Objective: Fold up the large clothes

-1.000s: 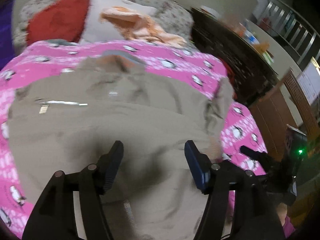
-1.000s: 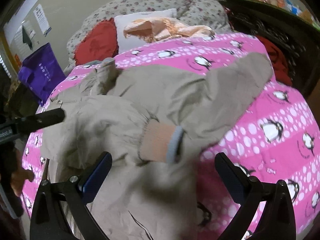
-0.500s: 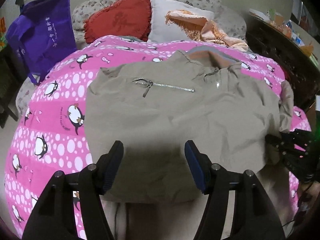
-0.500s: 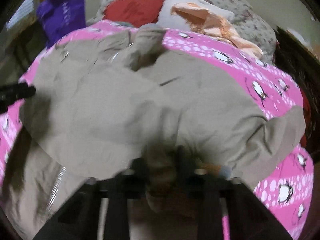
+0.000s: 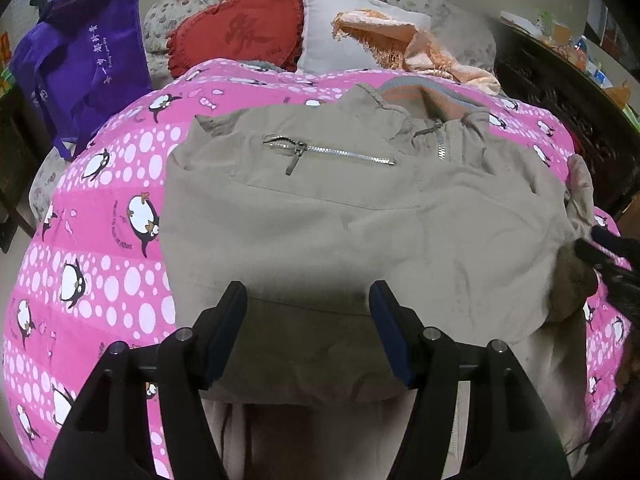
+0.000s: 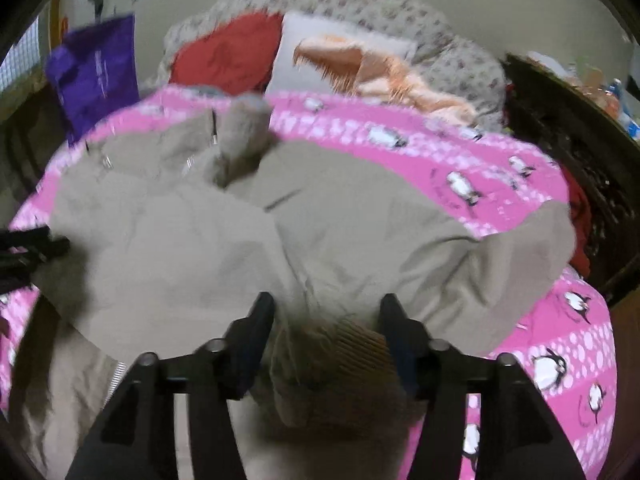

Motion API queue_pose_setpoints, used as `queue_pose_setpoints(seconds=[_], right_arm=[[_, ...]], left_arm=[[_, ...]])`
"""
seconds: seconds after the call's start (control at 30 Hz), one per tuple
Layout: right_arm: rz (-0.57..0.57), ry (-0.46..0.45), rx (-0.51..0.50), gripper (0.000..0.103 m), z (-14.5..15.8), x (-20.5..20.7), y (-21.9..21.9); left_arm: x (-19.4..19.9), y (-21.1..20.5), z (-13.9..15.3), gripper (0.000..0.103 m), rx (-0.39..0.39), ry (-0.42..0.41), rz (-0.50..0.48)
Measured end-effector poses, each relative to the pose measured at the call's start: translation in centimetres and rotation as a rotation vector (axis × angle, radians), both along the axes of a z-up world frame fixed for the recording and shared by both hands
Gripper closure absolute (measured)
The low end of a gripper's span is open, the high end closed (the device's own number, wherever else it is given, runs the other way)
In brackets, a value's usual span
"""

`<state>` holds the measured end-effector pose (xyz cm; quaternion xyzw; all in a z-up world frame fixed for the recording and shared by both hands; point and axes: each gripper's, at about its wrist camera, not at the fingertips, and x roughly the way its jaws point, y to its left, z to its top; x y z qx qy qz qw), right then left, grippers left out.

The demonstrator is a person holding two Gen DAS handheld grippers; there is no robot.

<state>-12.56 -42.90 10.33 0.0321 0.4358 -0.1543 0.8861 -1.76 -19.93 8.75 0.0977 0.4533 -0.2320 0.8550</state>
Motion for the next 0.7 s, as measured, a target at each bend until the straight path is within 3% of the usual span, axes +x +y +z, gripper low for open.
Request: queue_pose_setpoints(seconds=[0.17,0.2,0.33,0.47,0.57,0.7], right_arm=[[0.069,-0.061,0.099,0.048,1.5,-2.3,1.4],[0.084,-0.055,0.129,0.053,1.2,-2.3,1.7],[0.045,0.045,0.109,0.057,-2.2,-0.9,1.5],[-0.021,0.127,0.173,0.057,-5.3,-0.2,-0.2],[-0.012,0.084,0.226,0.052,-4.0,-1.3,-0.7],[-0.011,0.020,0.217,0.037,-1.1,-2.9,-2.0]], left_arm=[[-0.5,-0.3,-0.2,0.033,-0.005,-0.008,0.000],[-0.5,-0.3,-0.5,0.033,0.000,-0.009,0.004],[-0.2,-0.4,-2.3,0.032,0.016,0.044,0.012],[-0.1,-0.5,-3.8,0.032,0.044,0.107,0.008],[-0.4,-0.5,-3.0,0.032,0.030,0.101,0.003],[-0.9,-0.8,-1.2,0.032,-0.013,0.074,-0.002]])
